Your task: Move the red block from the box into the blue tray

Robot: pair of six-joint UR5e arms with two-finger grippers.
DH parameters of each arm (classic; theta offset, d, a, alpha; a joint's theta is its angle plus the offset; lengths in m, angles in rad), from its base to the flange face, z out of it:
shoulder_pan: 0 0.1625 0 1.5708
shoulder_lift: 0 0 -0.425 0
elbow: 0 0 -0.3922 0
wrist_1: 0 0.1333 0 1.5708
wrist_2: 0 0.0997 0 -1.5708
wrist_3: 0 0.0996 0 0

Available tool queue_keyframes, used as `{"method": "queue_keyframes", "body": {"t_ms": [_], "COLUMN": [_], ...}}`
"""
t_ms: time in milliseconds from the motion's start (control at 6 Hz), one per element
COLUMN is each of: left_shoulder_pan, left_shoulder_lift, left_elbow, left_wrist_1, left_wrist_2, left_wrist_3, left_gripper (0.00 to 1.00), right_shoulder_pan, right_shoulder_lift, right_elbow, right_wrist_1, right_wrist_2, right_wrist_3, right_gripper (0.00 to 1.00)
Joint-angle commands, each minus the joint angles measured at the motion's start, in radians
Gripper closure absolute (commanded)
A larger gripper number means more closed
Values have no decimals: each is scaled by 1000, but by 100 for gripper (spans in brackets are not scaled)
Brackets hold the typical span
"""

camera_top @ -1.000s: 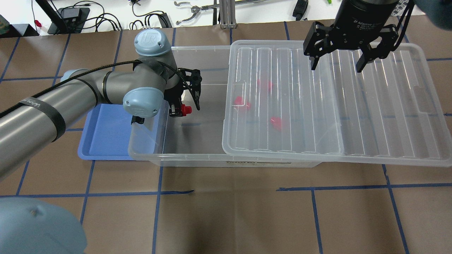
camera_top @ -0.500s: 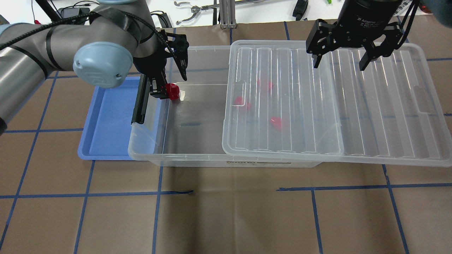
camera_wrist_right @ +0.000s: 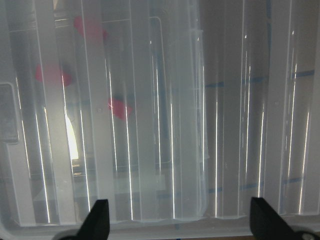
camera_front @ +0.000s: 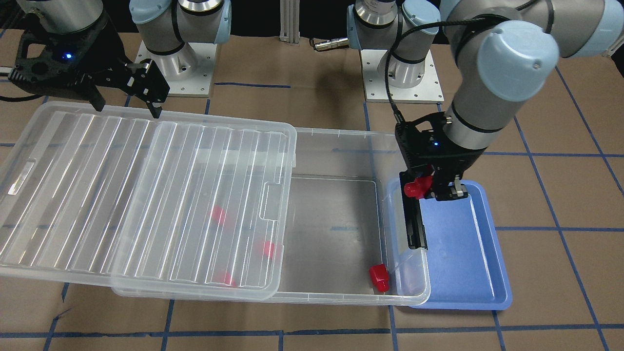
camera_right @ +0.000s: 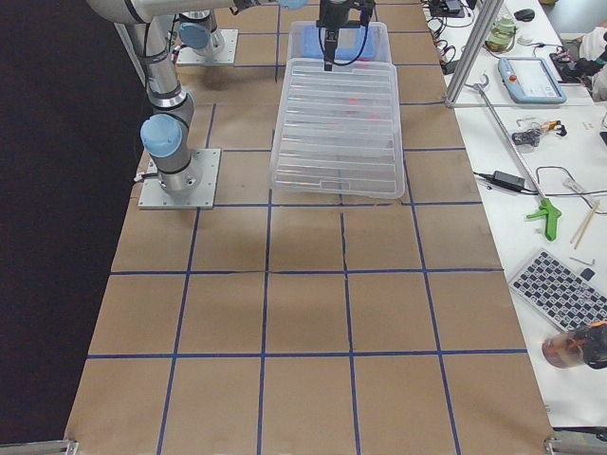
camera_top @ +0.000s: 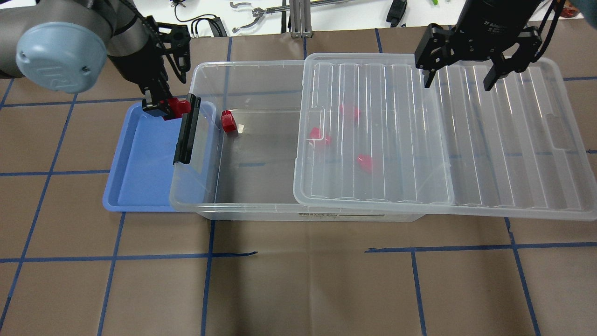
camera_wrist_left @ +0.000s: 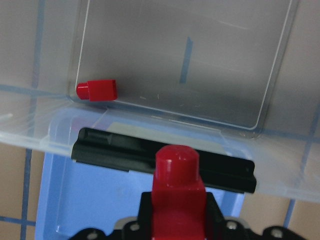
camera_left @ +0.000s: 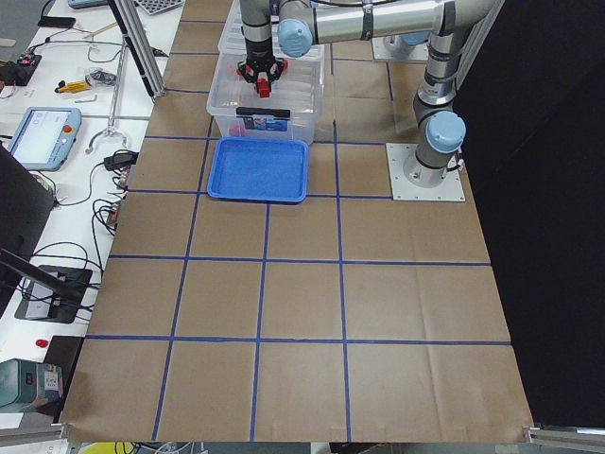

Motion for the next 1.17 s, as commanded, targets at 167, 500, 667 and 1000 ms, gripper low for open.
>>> {"method": "queue_keyframes", "body": {"t_ms": [167, 500, 667, 1000], "left_shoulder_pan": [183, 185, 185, 185], "left_shoulder_lift": [-26, -92, -132, -198], "left_elbow": [-12, -49, -108, -219], "left_wrist_1": [5, 100, 198, 381], "left_wrist_2": [-2, -2, -2, 0], "left_wrist_3": [275, 275, 273, 275], "left_gripper": [100, 100, 99, 97], "right_shoulder_pan": [-289, -402, -463, -574], "right_shoulder_lift": [5, 40, 64, 72], "right_elbow": [9, 15, 34, 164], "right_wrist_1": [-3, -4, -50, -180], "right_wrist_2": [-43, -144, -152, -161], "right_wrist_3": [-331, -347, -359, -430], "right_gripper": [0, 0, 0, 0]}}
